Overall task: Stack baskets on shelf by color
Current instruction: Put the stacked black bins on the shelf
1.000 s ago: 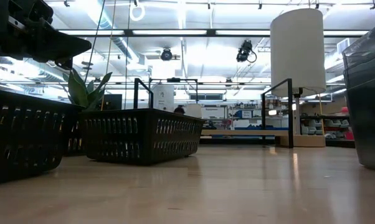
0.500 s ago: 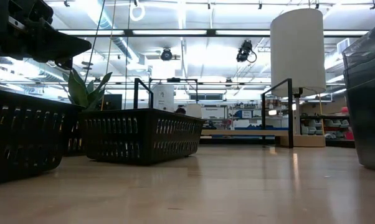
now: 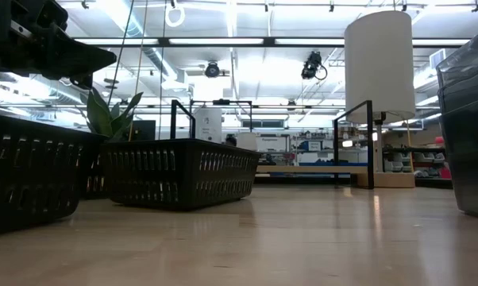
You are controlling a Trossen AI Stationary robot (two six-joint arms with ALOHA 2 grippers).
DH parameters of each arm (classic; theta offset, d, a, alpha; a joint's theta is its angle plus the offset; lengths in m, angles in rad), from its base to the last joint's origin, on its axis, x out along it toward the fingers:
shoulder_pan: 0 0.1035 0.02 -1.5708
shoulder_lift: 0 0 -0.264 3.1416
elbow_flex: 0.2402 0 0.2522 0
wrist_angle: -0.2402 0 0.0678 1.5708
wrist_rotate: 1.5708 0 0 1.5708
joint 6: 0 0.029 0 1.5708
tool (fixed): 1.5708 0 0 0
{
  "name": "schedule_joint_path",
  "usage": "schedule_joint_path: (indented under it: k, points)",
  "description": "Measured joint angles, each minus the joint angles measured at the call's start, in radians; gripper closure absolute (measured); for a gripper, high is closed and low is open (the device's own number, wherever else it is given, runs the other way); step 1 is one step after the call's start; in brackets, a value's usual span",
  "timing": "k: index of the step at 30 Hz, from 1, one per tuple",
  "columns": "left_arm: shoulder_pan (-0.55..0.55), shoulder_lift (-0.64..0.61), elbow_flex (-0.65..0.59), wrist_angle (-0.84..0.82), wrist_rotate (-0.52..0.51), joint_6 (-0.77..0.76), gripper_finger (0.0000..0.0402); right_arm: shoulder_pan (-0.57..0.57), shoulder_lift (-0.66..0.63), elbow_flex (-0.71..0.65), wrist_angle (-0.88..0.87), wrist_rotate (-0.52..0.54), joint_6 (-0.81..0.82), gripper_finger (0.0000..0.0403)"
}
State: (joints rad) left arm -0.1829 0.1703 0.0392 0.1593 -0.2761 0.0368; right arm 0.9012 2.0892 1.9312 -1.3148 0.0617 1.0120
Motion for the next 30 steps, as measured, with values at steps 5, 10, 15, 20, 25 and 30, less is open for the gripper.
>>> schedule_joint_path:
  k: [5,10,15,20,25,30]
  points:
    - [0.0,0.0,0.0,0.0,0.0,0.0,0.0371,-0.012,0.005,-0.016,0.001,-0.003,0.032,0.0216]
    - [0.0,0.0,0.0,0.0,0.0,0.0,0.0366,-0.019,0.005,-0.086,0.032,-0.009,0.053,0.0191]
    - [0.0,0.0,0.0,0.0,0.0,0.0,0.037,-0.026,0.005,-0.154,0.086,-0.034,0.067,0.0191]
    - [0.0,0.0,0.0,0.0,0.0,0.0,0.0376,-0.031,0.005,-0.226,0.131,-0.036,0.067,0.0203]
    - [0.0,0.0,0.0,0.0,0.0,0.0,0.0372,-0.038,0.005,-0.267,0.132,-0.046,0.062,0.0232]
    - [0.0,0.0,0.0,0.0,0.0,0.0,0.0366,-0.04,0.004,-0.29,0.134,-0.073,0.018,0.0293]
